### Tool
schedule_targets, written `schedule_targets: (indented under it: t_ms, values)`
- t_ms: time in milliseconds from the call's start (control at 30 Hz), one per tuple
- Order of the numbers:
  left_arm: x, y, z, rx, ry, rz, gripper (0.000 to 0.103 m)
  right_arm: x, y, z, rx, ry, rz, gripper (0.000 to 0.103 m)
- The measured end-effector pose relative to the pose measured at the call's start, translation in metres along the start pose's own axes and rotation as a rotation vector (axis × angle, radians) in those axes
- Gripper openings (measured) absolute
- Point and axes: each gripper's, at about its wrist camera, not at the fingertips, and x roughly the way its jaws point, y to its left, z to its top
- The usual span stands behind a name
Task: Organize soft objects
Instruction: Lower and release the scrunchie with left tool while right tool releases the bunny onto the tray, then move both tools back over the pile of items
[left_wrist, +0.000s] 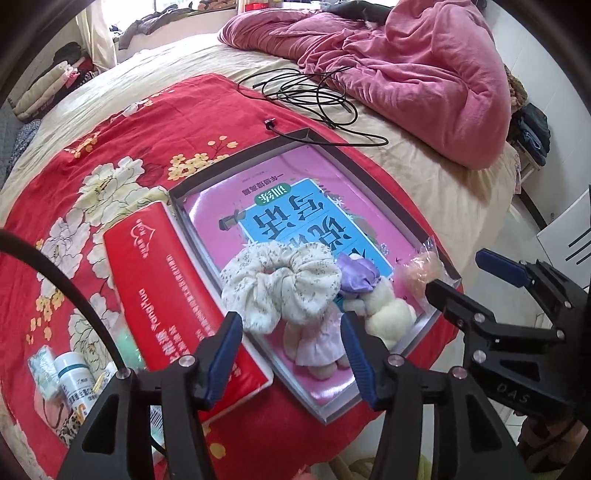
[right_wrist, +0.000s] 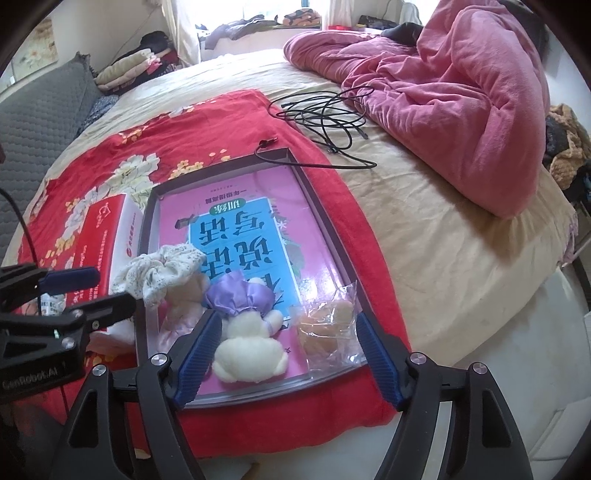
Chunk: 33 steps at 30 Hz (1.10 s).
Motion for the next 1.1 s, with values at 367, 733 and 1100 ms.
schedule_targets:
  t_ms: [367, 733, 1100]
  values:
    - [-0.022, 0.009, -0.018, -0.021, -0.011, 0.037, 0.057, -0.014, 0.014, 0.003, -0.017, -0.029, 0.001, 0.077]
    - [-0.042, 0.027, -0.036, -0.059, -0.038, 0.071, 0.062, -0.029, 0.033, 0.002, -0.042, -0.061, -0.011, 0.078]
    - [-0.062, 0.051, -0.053, -0.101, -0.069, 0.101, 0.063, -0.040, 0.047, 0.003, -0.060, -0.092, -0.027, 0.078]
